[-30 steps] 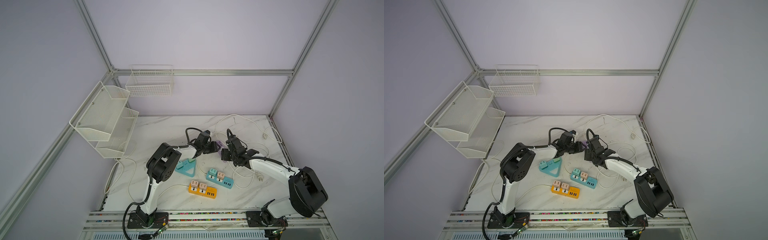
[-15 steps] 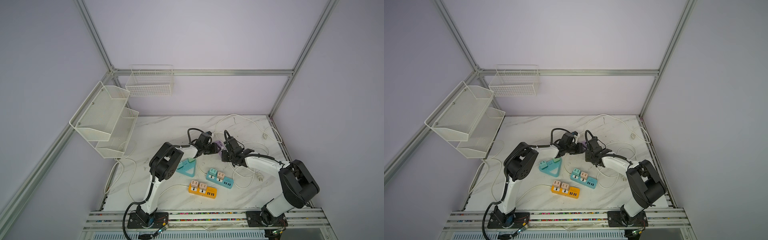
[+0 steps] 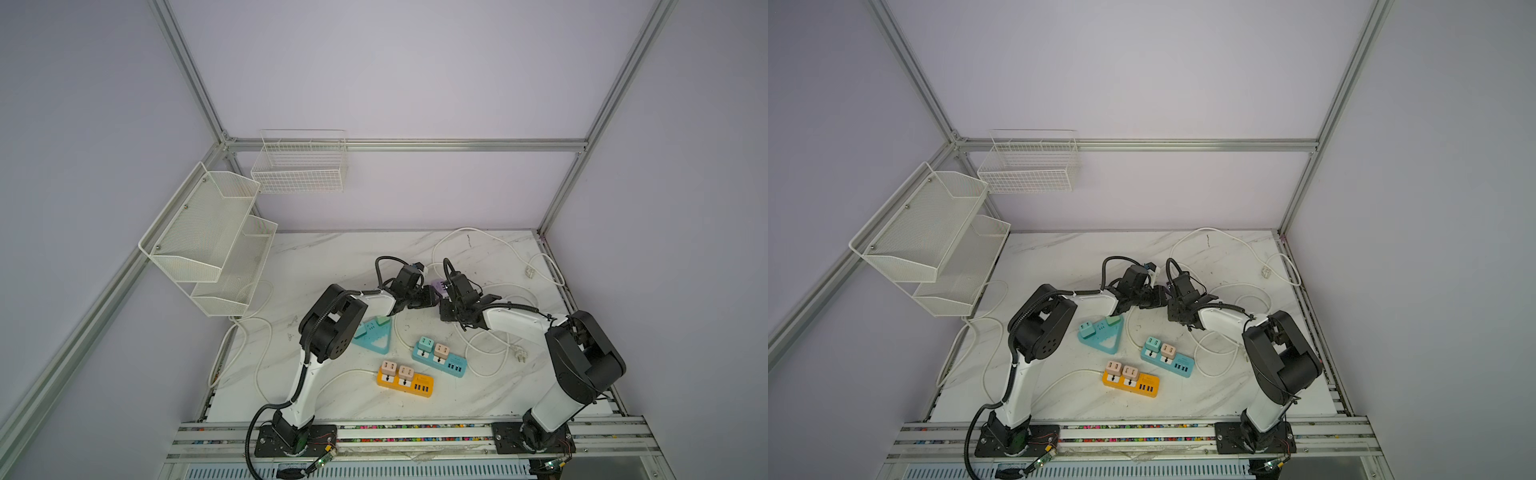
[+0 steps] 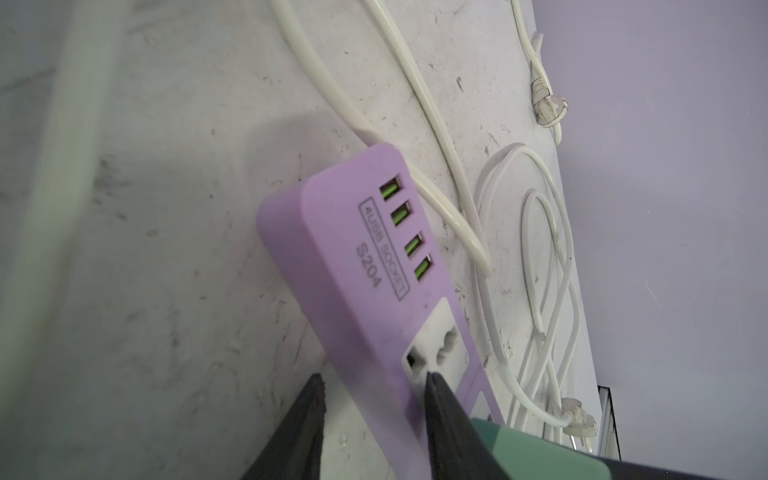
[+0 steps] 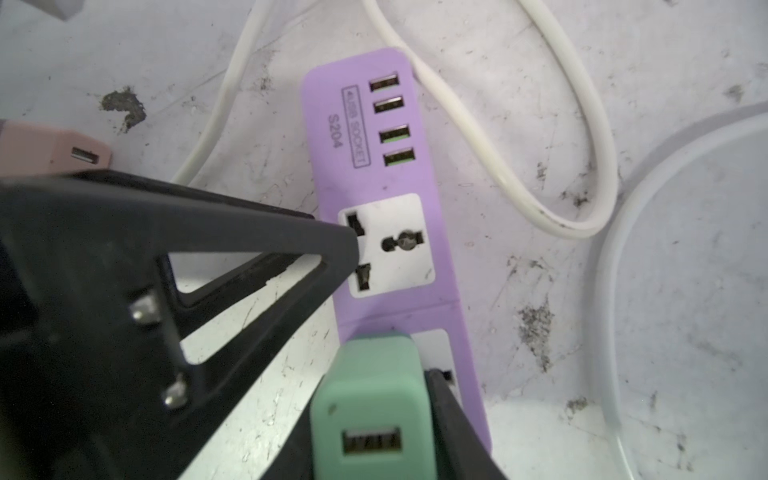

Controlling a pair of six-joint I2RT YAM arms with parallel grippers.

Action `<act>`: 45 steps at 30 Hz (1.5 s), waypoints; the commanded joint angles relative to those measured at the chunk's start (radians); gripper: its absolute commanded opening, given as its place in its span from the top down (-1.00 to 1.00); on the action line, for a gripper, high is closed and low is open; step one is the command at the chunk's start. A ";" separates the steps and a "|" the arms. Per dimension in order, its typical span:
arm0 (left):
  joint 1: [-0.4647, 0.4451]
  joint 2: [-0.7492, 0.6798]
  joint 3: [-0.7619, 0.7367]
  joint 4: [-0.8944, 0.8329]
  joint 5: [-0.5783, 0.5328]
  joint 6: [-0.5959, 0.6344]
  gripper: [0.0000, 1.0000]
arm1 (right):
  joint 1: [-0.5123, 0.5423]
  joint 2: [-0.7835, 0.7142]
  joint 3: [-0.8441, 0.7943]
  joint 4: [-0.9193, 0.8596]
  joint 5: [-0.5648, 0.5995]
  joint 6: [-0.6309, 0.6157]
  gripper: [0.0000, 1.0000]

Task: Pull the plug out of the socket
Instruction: 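Close the right gripper on the green adapter while the left holds the strip, then pull the green adapter out of the purple strip with the right gripper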

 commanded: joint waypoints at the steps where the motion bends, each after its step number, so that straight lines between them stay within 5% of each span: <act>1: -0.007 0.031 0.000 -0.010 -0.002 0.015 0.22 | -0.003 0.009 0.003 -0.047 0.019 0.011 0.40; 14: -0.024 0.040 -0.026 0.013 0.012 -0.017 0.23 | -0.006 0.015 0.037 -0.016 -0.081 -0.006 0.64; 19: -0.027 0.069 0.007 -0.070 -0.022 0.001 0.24 | -0.013 -0.014 0.044 -0.054 0.043 -0.034 0.65; 26: -0.035 0.092 0.014 -0.084 -0.072 -0.018 0.28 | 0.027 -0.002 0.055 -0.011 -0.021 -0.040 0.76; 32: -0.036 0.104 0.016 -0.085 -0.080 -0.035 0.31 | 0.000 -0.032 0.069 -0.067 0.091 -0.052 0.76; 45: -0.042 0.112 0.020 -0.115 -0.136 -0.038 0.31 | -0.009 -0.079 0.044 -0.041 0.048 -0.050 0.80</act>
